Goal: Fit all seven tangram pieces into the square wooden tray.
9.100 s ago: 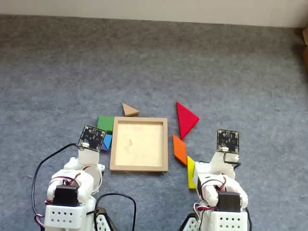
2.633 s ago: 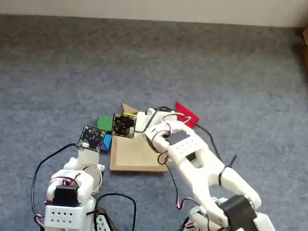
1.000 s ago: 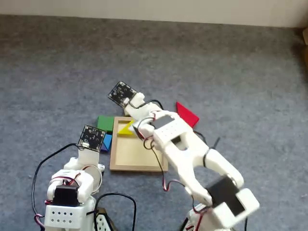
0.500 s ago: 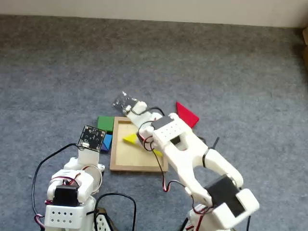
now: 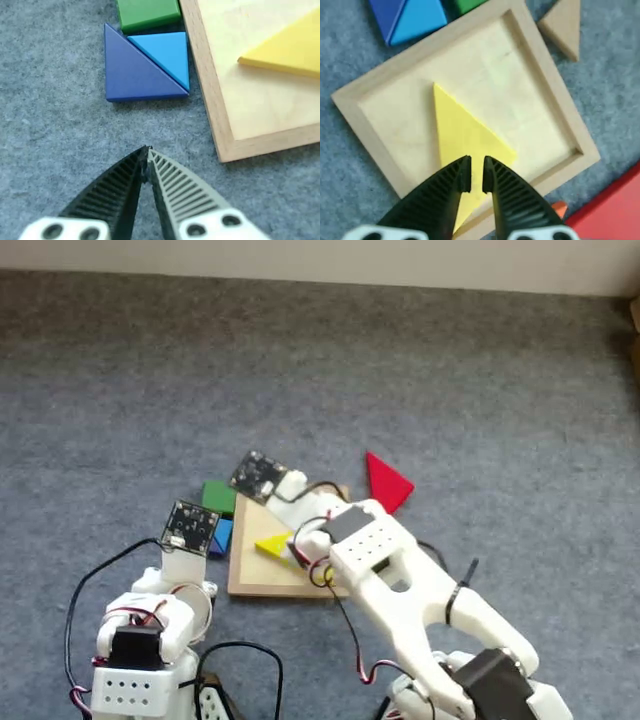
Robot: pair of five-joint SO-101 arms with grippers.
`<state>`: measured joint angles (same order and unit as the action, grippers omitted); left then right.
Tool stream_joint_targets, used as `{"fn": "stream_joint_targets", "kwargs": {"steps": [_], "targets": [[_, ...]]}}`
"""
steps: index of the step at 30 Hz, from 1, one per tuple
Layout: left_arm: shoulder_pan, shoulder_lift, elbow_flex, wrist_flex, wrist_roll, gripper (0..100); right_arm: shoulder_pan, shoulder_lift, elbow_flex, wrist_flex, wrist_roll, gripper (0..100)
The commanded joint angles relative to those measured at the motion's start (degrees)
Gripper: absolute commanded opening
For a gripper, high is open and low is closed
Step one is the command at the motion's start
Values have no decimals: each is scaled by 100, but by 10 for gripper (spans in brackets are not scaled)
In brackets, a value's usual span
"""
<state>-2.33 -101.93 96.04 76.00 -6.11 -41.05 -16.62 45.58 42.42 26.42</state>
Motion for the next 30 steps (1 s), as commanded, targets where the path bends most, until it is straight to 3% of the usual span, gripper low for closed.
{"fn": "stream_joint_targets", "kwargs": {"steps": [1,4,13,22,30], "targets": [[48,-224,110,9,-26,5,154,-233,-13,-936,-26,51],[48,-224,110,9,-26,5,127,-13,75,-1305,-26,51],[48,-224,110,9,-26,5,-356,743,347,-1130,-26,51],[48,-224,110,9,-26,5,-1191,-549,1095,-312,-26,51],[48,-224,110,9,-26,5,-787,-1982,1253,75,-26,51]]}}
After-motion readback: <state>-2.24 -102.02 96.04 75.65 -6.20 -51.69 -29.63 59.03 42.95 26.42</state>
